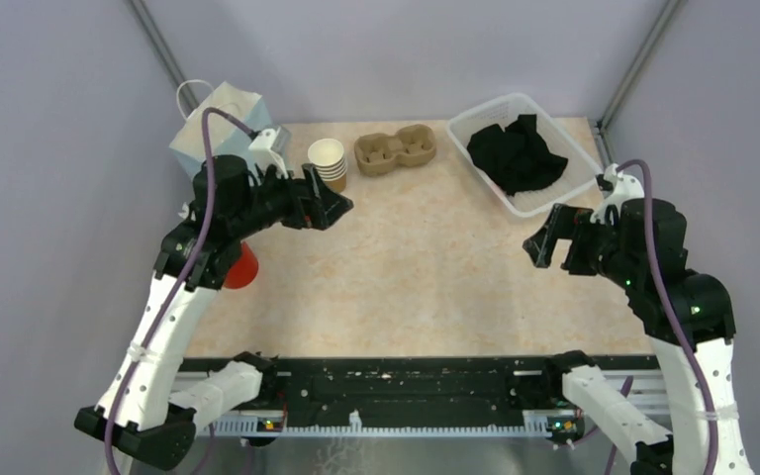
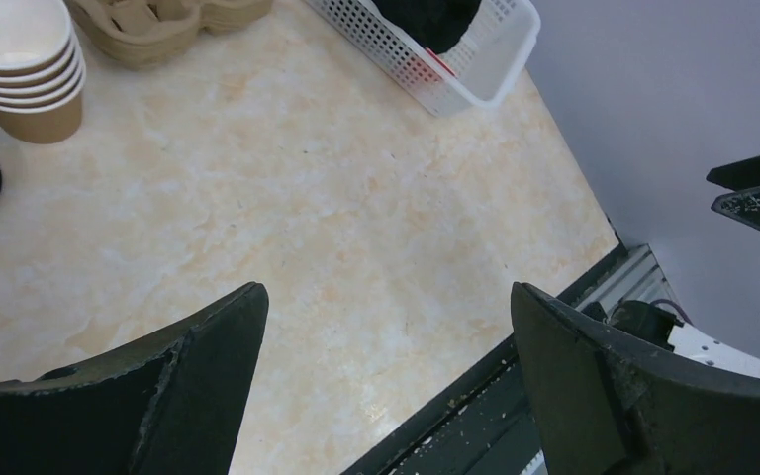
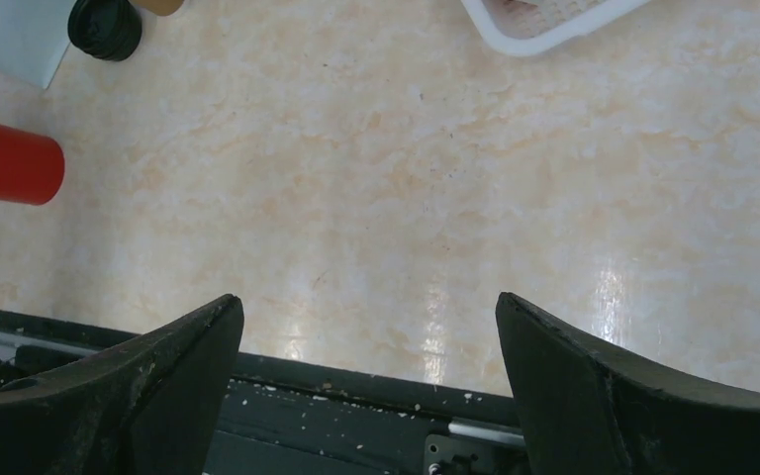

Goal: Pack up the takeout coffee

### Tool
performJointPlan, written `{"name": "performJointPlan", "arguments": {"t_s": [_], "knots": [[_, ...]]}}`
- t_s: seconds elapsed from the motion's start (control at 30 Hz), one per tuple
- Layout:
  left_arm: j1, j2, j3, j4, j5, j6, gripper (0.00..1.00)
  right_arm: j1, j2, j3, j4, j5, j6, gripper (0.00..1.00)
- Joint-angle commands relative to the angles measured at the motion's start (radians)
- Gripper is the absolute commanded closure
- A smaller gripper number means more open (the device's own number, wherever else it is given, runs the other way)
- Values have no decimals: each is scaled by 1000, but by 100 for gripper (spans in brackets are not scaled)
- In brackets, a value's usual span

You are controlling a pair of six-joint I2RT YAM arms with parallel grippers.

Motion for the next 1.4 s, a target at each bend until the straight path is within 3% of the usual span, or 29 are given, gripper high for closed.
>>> {"name": "performJointPlan", "arguments": {"t_s": [0.0, 0.4, 0.7, 0.93, 1.03, 1.37], "knots": [[-57, 31, 33, 39, -82, -35, 2, -9, 17, 29, 5, 4, 7, 1], [-57, 199, 119, -42, -196, -32, 2, -9, -34, -23, 36, -32, -30, 1], [-58, 561, 384, -224, -472, 53, 2, -10, -24, -52, 51, -62, -39, 1], [-45, 836, 582, -221, -670, 114, 32, -10, 48, -111, 148, -59, -24, 1], [-9, 943, 683, -219, -654, 95, 41, -10, 108, -92, 177, -47, -15, 1], [87, 1082, 762, -175, -586, 15, 36, -9, 198, -94, 231, -61, 5, 1]]}}
